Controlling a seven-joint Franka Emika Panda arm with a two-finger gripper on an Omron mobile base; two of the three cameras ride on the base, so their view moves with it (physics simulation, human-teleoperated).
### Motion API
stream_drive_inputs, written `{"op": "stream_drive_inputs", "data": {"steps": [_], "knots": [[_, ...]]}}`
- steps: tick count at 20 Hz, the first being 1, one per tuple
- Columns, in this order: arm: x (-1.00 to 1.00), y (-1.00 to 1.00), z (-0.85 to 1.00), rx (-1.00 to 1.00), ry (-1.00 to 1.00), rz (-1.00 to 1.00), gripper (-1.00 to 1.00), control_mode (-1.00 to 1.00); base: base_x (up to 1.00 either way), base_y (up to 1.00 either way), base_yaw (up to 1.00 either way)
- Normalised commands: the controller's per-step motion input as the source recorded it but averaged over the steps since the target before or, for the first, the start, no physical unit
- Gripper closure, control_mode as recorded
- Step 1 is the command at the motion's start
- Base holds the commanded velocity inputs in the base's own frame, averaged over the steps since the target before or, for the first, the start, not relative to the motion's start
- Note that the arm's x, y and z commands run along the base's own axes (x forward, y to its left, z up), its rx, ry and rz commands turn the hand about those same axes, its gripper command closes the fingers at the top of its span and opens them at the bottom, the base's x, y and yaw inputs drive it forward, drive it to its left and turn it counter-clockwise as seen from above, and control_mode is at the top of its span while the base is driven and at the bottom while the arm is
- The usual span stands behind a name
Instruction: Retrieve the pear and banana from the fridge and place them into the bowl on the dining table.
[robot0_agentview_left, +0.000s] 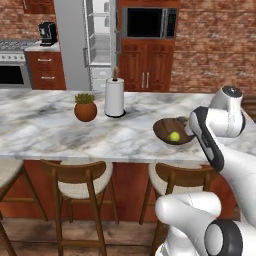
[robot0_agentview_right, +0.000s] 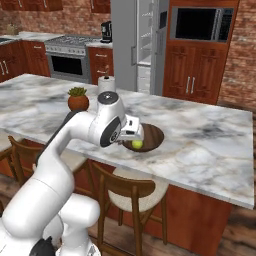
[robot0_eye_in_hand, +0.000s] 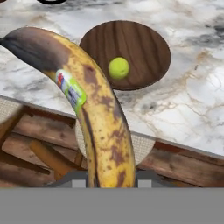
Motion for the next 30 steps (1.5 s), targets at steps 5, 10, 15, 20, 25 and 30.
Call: {"op": "stream_drive_inputs", "data": {"steps": [5, 10, 15, 20, 25, 30], "knots": [[0.18, -0.1, -0.08, 0.0, 0.07, -0.08, 1.0, -1.0, 0.0, 0.0, 0.0], [0.27, -0.04, 0.0, 0.0, 0.08, -0.02, 1.0, -1.0, 0.0, 0.0, 0.0], [0.37, -0.05, -0.01, 0.0, 0.07, 0.0, 1.0, -1.0, 0.0, 0.0, 0.0], [0.33, -0.05, -0.16, 0.0, 0.01, 0.0, 1.0, -1.0, 0.0, 0.0, 0.0], [0.37, -0.08, -0.31, 0.0, 0.0, 0.0, 1.0, -1.0, 0.0, 0.0, 0.0], [0.38, -0.1, -0.36, 0.0, 0.0, 0.0, 1.0, -1.0, 0.0, 0.0, 0.0]]}}
